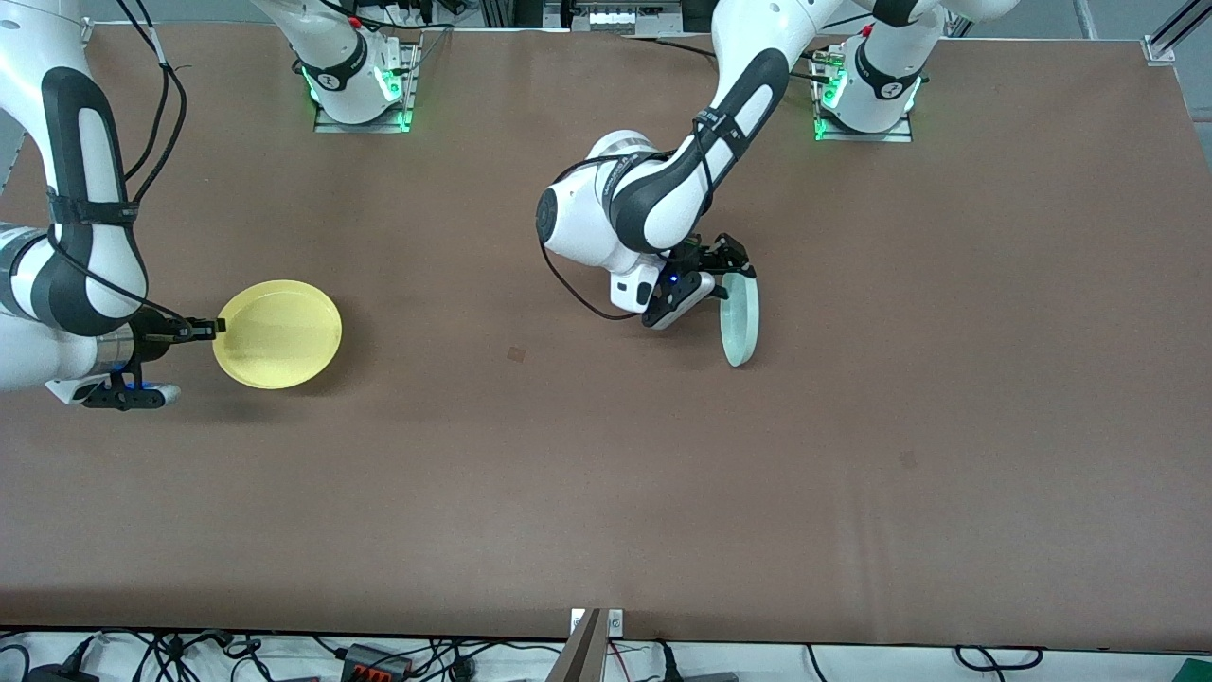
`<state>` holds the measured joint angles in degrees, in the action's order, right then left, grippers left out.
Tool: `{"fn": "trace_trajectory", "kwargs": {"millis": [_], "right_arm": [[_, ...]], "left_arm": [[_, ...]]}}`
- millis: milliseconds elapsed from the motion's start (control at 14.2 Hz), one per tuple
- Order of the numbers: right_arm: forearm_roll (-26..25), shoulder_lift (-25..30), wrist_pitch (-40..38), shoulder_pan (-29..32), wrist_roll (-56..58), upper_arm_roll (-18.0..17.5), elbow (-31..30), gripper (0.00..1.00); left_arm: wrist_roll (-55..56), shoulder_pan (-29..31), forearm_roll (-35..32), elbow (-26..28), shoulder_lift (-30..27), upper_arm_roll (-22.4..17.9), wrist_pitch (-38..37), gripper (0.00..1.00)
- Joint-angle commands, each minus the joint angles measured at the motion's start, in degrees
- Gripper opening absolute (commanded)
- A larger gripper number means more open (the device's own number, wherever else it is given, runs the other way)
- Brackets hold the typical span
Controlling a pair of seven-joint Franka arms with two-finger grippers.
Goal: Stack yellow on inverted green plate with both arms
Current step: 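Flip the green plate upside down and lower it at table center with the left gripper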
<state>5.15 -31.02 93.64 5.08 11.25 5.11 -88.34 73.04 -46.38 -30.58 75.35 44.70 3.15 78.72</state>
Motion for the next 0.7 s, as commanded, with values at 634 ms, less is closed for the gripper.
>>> {"fn": "trace_trajectory", "kwargs": {"millis": [634], "right_arm": [[0.9,0.3,-0.7,0.8,1.1,-0.1,0.6,0.00]], "left_arm": [[0.4,-0.8,12.7,-3.1,-4.1,5.0,12.5,0.72]]}}
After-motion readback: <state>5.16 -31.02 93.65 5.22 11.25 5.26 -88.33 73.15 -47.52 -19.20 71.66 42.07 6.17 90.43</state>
